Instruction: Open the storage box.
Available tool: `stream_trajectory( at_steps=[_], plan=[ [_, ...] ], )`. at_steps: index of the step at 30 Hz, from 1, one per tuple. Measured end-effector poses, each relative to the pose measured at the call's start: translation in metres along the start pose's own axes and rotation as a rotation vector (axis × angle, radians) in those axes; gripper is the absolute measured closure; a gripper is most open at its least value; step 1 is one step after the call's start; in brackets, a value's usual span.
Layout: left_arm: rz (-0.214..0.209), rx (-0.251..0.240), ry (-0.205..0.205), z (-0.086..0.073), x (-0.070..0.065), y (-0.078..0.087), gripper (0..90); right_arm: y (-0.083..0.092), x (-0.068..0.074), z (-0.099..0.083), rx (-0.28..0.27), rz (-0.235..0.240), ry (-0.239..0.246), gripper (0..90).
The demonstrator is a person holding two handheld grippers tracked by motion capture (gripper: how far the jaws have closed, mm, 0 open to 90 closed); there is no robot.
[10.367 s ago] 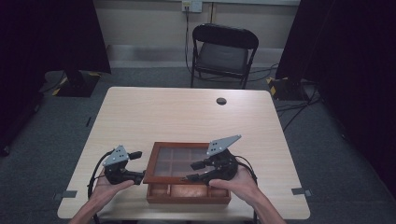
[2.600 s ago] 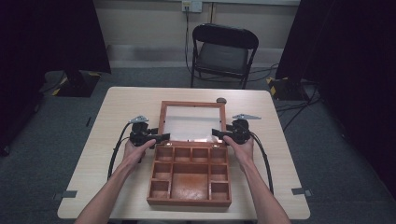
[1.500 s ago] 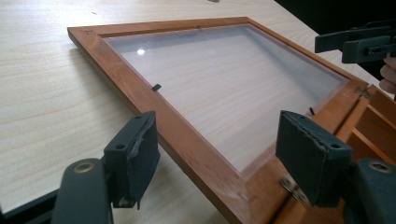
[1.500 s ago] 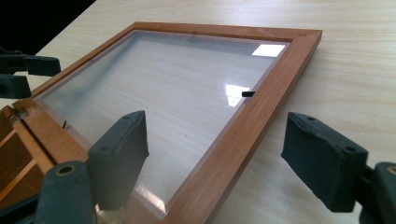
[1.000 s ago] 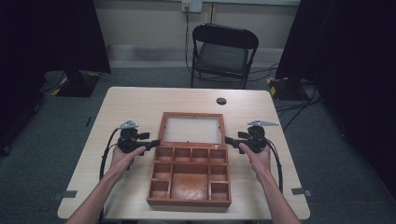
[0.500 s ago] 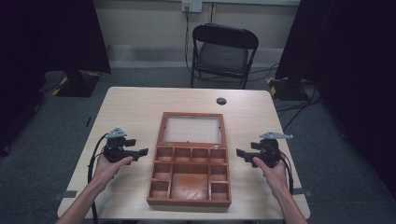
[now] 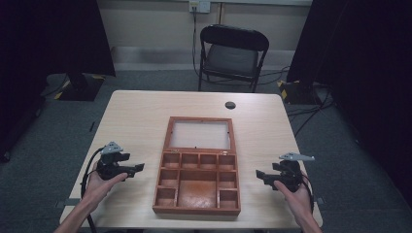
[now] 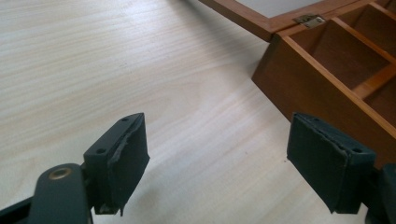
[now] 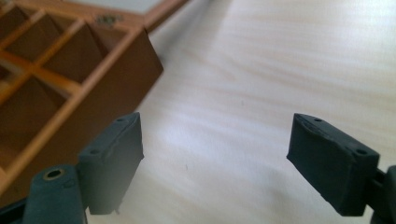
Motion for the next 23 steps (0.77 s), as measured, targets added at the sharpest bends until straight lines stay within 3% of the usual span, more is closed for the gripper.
stream_trajectory(
  at_steps=[2,3,4,8,9,10,11,13,14,17,18,23],
  plan=[
    [0.016,0.013,-0.017,-0.005,-0.001,0.0,19.6,0.0,-0.003,-0.008,0.011,-0.014,-0.011,17.2],
    [0.047,0.057,-0.033,-0.013,0.0,-0.003,19.8,-0.003,-0.006,-0.017,0.036,-0.026,-0.009,16.3],
    [0.047,0.057,-0.033,-0.013,0.0,-0.003,20.2,-0.003,-0.006,-0.017,0.036,-0.026,-0.009,16.3],
    [0.075,0.093,0.004,-0.028,0.003,-0.01,21.0,-0.007,-0.013,-0.026,0.055,-0.049,-0.021,17.9],
    [0.093,0.109,-0.029,-0.03,0.004,-0.01,21.0,-0.009,-0.016,-0.029,0.069,-0.078,-0.003,15.8],
    [0.098,0.104,-0.045,-0.031,0.004,-0.012,21.0,-0.009,-0.016,-0.029,0.069,-0.078,-0.003,15.8],
    [0.128,0.09,-0.065,-0.032,0.006,-0.014,19.5,-0.011,-0.021,-0.032,0.075,-0.123,0.005,15.2],
    [0.133,0.077,-0.051,-0.031,0.007,-0.015,18.6,-0.011,-0.024,-0.032,0.066,-0.146,0.003,15.3],
    [0.146,0.071,-0.064,-0.031,0.007,-0.016,18.5,-0.01,-0.026,-0.032,0.057,-0.161,0.004,15.3],
    [0.152,0.042,-0.062,-0.033,0.009,-0.016,13.8,-0.012,-0.029,-0.034,0.028,-0.216,0.044,13.4],
    [0.152,0.042,-0.062,-0.033,0.009,-0.016,13.9,-0.015,-0.03,-0.035,-0.002,-0.219,0.068,11.4],
    [0.152,0.043,-0.062,-0.033,0.009,-0.016,13.8,-0.015,-0.03,-0.035,0.0,-0.221,0.061,11.0]
  ],
)
Point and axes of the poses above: each handheld gripper's, and its own axes: y roughly backward along the jaws, z roughly out of its top, x roughly to its left, the point moved 8 cm from there along -y, roughly forward along the jaws
